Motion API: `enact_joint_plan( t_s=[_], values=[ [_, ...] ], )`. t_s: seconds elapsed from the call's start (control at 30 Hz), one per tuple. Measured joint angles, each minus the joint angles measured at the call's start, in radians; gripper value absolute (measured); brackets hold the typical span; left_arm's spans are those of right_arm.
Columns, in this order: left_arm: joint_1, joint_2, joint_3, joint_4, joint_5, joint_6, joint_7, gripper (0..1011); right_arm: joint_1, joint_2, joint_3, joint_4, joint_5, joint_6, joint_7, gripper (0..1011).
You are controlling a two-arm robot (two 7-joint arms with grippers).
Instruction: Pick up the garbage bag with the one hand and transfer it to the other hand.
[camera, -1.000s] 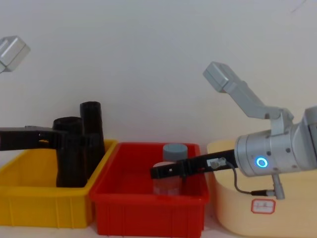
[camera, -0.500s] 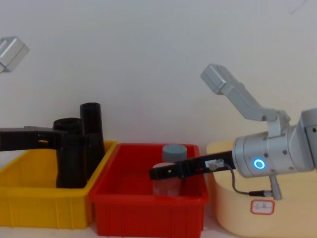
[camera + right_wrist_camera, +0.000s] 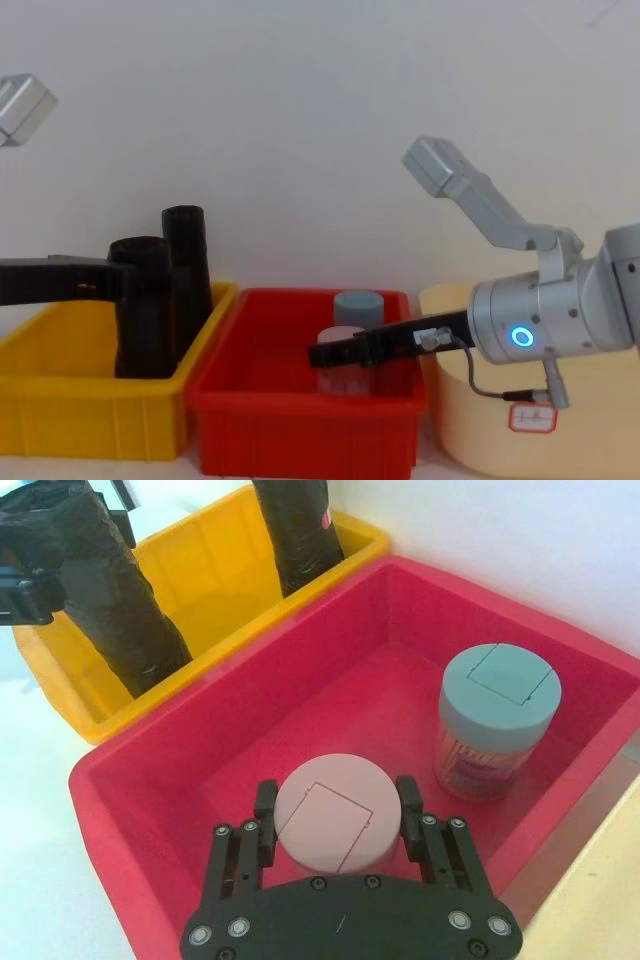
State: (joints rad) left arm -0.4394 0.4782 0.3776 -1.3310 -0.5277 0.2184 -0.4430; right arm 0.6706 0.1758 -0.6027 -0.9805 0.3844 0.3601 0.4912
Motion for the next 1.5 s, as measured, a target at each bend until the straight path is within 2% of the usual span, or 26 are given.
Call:
enact_joint_plan(
  t_s=[0.07,0.1,0.23,0.8,1.03,1.2,1.5],
  values=[
    [0.0,0.0,0.0,0.0,0.0,0.0,0.0,681,0.0,0.0,0.0,0.001,0.0,0.0,0.0,683],
    [0.0,0.0,0.0,0.0,0.0,0.0,0.0,624,0.0,0.0,0.0,0.001,-0.001,-0.001,0.0,683],
    [0.0,0.0,-0.001,0.0,0.0,0.0,0.0,503,0.001,-0.001,0.0,0.002,-0.001,-0.002,0.001,683],
    [0.001,0.001,-0.001,-0.004,0.001,-0.001,0.0,386,-0.003,0.0,0.005,-0.005,-0.003,-0.004,0.002,683],
    [0.0,0.007,-0.005,-0.035,0.003,-0.01,-0.001,375,-0.02,0.015,0.024,-0.07,0.005,-0.013,-0.003,683],
    [-0.012,0.015,-0.015,-0.083,-0.001,-0.014,-0.007,375,-0.036,0.033,0.046,-0.145,0.018,-0.022,-0.014,683],
    [-0.077,0.005,-0.013,-0.146,-0.014,-0.016,-0.03,375,-0.066,0.074,0.095,-0.297,0.033,-0.038,-0.054,683]
  ],
)
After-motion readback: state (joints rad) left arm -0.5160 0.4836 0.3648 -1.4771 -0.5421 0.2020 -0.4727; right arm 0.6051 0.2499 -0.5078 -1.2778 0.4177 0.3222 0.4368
